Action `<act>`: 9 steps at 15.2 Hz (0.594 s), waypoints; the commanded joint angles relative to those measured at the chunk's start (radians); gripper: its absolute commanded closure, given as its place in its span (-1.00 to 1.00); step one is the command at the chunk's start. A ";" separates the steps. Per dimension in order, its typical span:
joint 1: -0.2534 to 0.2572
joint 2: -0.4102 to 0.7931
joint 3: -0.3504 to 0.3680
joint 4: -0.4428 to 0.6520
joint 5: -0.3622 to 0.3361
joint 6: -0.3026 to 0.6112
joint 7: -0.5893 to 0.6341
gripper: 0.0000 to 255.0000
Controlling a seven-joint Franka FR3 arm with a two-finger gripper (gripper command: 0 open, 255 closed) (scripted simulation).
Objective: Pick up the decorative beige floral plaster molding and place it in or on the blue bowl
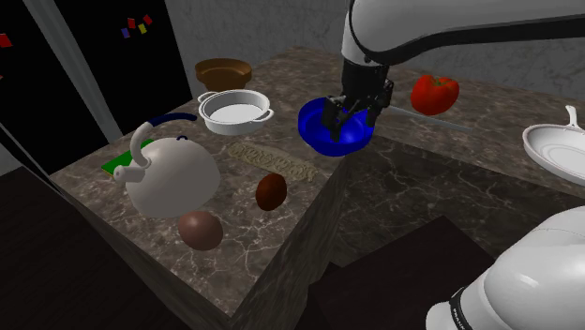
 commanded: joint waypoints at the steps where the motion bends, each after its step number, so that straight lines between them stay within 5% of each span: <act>1: 0.009 0.049 0.028 -0.007 0.021 0.044 0.034 -1.00; 9: 0.039 0.241 0.125 -0.017 0.080 0.207 0.145 -1.00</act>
